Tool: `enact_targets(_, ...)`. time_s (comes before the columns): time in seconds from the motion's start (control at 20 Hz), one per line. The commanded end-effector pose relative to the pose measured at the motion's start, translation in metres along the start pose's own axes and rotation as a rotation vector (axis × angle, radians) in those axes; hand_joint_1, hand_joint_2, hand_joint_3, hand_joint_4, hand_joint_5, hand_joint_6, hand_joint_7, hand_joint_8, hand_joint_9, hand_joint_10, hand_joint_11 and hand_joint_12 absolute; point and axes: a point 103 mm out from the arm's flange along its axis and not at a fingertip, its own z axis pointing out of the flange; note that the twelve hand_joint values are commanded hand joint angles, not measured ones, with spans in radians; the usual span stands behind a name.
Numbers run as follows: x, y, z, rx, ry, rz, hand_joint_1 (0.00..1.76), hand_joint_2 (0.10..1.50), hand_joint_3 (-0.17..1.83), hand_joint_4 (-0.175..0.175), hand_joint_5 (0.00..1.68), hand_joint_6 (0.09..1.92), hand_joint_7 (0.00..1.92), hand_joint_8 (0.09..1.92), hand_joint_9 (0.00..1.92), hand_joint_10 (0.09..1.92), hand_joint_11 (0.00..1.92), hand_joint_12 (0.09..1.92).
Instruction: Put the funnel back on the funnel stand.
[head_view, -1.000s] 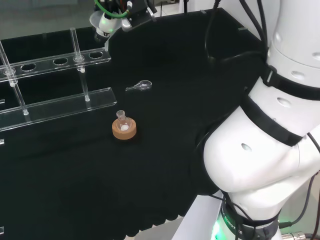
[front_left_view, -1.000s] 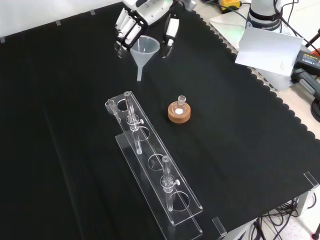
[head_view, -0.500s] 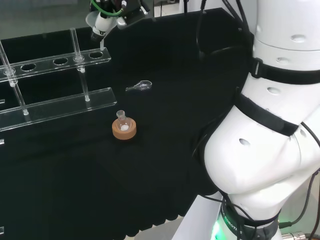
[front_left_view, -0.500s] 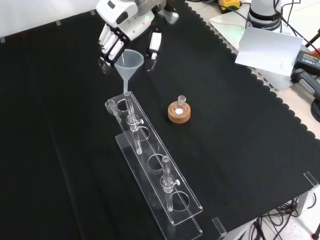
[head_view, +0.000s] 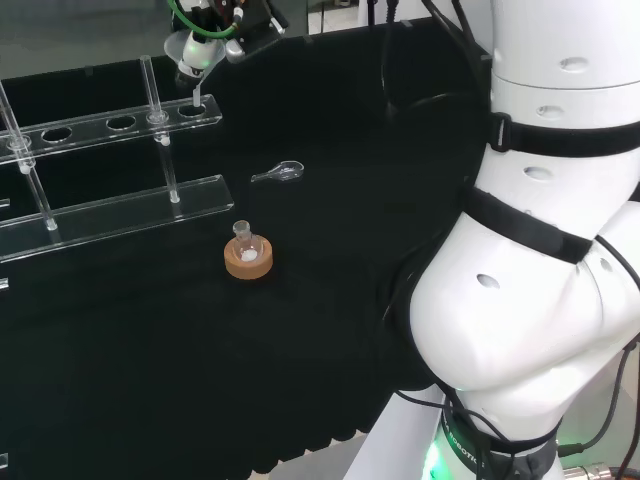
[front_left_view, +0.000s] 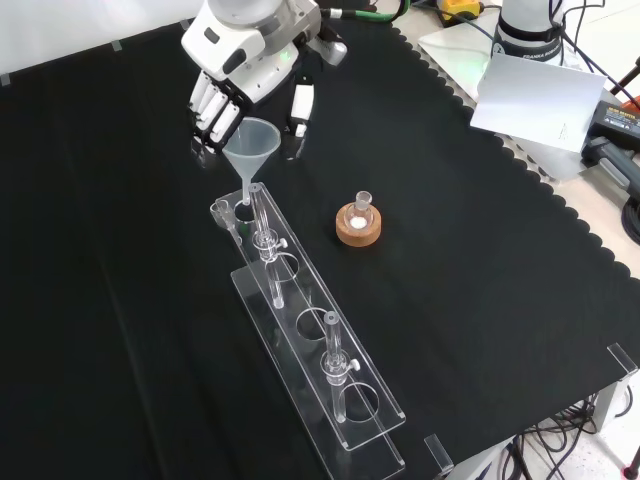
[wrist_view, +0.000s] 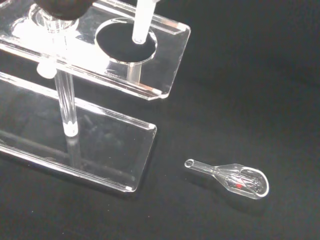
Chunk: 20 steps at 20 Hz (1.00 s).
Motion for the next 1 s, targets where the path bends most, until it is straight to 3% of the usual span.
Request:
enact_targets(0.05,0.006,0.007,0.006,0.022,-0.002,-0.011,0.84,1.10,-0.17,-0.026,0.59,0.10,0.34,0.67,0.70,0.53,0.61,1.28)
enact_targets(0.6,0.011,0.026,0.026,0.069,-0.001,-0.023,0.84,1.09,-0.17,-0.028,0.57,0.09,0.33,0.67,0.69,0.52,0.61,1.27)
enact_targets(1.0,0.017,0.025,0.034,0.095,-0.008,-0.015,0.82,1.07,-0.17,-0.032,0.53,0.09,0.31,0.66,0.67,0.52,0.58,1.28)
